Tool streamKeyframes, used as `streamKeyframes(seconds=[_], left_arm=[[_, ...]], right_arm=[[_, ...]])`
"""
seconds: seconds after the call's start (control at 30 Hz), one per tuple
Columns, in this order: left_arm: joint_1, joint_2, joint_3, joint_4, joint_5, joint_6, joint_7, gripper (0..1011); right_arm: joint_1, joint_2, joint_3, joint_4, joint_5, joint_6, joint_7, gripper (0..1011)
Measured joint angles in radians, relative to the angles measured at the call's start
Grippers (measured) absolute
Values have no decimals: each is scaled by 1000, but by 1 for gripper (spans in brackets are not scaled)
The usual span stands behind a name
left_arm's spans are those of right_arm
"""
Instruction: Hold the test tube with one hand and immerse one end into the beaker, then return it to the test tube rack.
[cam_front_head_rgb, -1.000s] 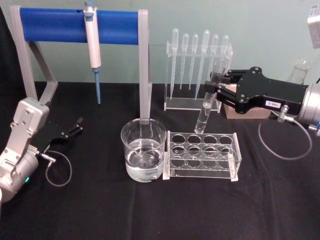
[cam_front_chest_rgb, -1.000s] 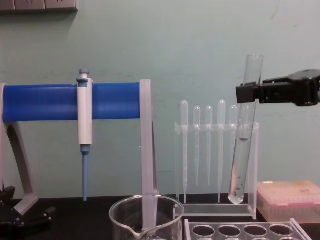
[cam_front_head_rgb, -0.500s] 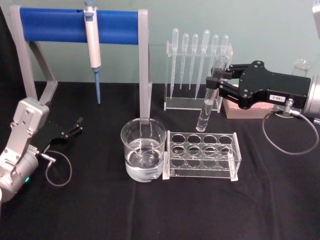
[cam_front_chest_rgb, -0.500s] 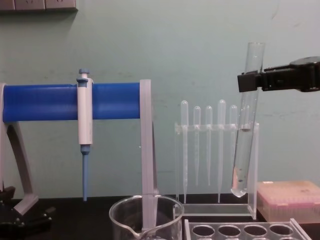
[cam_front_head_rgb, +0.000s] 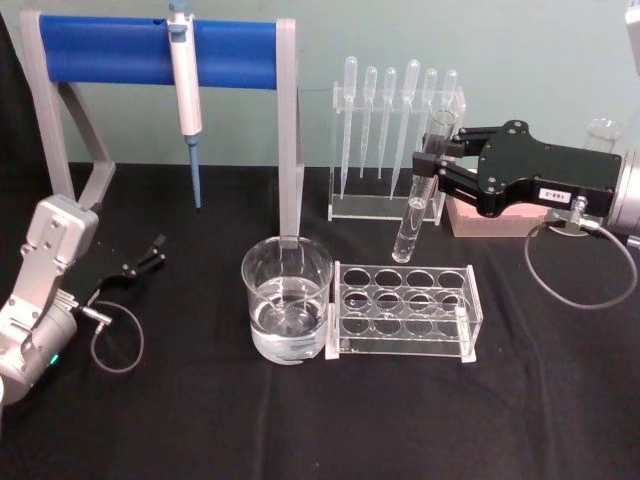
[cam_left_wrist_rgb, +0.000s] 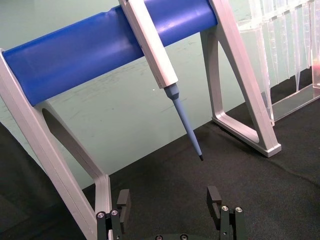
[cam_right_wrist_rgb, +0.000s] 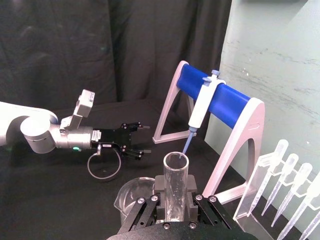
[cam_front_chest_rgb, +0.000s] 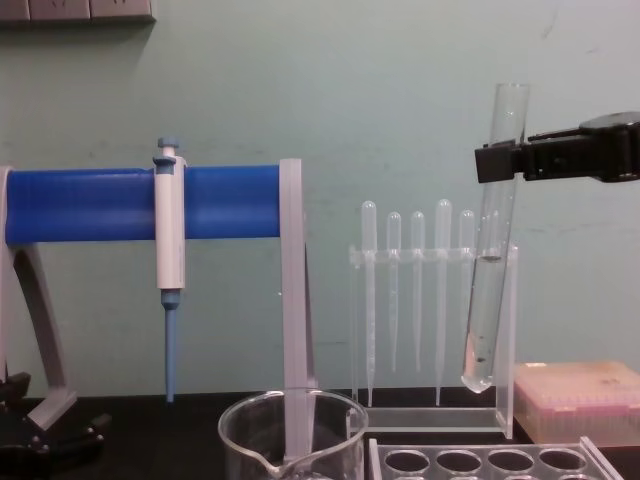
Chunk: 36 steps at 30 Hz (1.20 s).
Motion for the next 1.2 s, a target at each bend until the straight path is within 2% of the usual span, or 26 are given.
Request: streamKeyframes(seconds=[1.2], left_arm=[[0, 0, 0, 0, 0, 0, 0, 1000]], right_arm=[[0, -1, 1, 1, -1, 0, 0, 241]])
